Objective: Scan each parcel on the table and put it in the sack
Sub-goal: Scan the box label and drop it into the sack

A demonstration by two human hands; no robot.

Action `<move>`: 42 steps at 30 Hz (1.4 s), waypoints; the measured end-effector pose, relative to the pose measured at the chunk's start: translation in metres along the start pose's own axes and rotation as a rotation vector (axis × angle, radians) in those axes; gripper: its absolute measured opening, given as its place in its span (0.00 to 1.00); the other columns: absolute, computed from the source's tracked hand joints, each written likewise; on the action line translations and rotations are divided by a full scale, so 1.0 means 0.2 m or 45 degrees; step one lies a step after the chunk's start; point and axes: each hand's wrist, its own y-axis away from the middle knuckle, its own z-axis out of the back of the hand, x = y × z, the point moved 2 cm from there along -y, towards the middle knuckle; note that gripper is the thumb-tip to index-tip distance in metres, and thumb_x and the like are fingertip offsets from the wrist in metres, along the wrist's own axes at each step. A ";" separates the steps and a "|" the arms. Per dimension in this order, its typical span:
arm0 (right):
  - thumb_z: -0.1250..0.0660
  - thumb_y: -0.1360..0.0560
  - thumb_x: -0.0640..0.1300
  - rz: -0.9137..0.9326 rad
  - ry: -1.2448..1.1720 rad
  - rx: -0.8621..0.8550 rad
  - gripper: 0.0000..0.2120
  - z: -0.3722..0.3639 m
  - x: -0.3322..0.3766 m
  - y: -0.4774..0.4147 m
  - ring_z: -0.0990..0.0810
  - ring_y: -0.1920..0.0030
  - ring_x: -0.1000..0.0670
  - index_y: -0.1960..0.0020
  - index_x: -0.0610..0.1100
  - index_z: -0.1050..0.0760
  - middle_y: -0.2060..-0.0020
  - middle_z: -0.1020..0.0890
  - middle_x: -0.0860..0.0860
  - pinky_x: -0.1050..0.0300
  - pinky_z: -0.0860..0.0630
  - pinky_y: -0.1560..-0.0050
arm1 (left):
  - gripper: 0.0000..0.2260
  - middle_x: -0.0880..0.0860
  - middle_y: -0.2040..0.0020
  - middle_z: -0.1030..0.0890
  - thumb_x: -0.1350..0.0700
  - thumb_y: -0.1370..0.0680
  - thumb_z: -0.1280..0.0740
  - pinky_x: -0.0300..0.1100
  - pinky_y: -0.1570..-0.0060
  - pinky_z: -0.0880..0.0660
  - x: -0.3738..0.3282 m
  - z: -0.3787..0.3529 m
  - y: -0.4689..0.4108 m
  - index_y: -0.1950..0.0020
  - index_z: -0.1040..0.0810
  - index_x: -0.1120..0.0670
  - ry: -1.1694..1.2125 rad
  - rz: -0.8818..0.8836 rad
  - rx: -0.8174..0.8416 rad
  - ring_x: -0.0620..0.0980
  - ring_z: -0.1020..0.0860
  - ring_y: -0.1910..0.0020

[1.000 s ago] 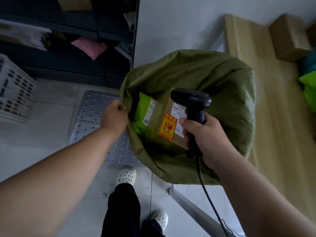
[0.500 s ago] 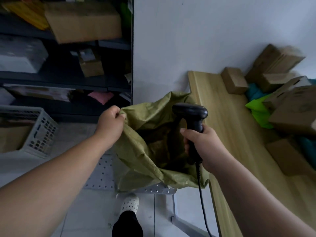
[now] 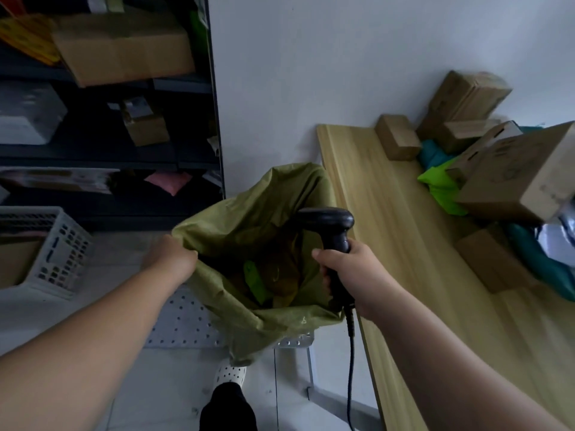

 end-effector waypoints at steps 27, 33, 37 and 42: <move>0.30 0.26 0.39 0.204 -0.023 -0.669 0.08 1.39 -0.05 1.17 0.31 0.76 0.48 0.57 0.41 0.30 0.74 0.27 0.49 0.56 0.32 0.76 | 0.33 0.56 0.28 0.34 0.40 0.24 0.35 0.50 0.36 0.33 -1.38 -0.42 1.65 0.24 0.42 0.52 -0.277 -1.613 0.082 0.56 0.33 0.31; 0.30 0.25 0.40 0.258 -0.153 -0.737 0.08 1.62 0.00 1.02 0.30 0.77 0.49 0.58 0.41 0.30 0.76 0.27 0.48 0.55 0.31 0.74 | 0.38 0.56 0.26 0.37 0.40 0.26 0.34 0.51 0.37 0.32 -1.69 -0.61 1.74 0.23 0.47 0.53 -0.254 -1.492 0.081 0.57 0.33 0.30; 0.29 0.25 0.41 0.288 -0.209 -0.648 0.07 1.87 0.04 0.83 0.28 0.74 0.49 0.54 0.41 0.27 0.73 0.26 0.48 0.52 0.29 0.70 | 0.41 0.57 0.29 0.36 0.39 0.27 0.33 0.51 0.41 0.29 -1.96 -0.80 1.75 0.23 0.49 0.53 -0.244 -1.363 0.014 0.57 0.31 0.33; 0.32 0.24 0.37 0.287 -0.351 -0.429 0.07 2.21 0.10 0.54 0.32 0.78 0.51 0.55 0.41 0.31 0.76 0.29 0.49 0.59 0.34 0.77 | 0.44 0.58 0.30 0.35 0.36 0.30 0.33 0.50 0.42 0.29 -2.29 -1.08 1.73 0.24 0.50 0.53 -0.280 -1.161 -0.065 0.58 0.30 0.35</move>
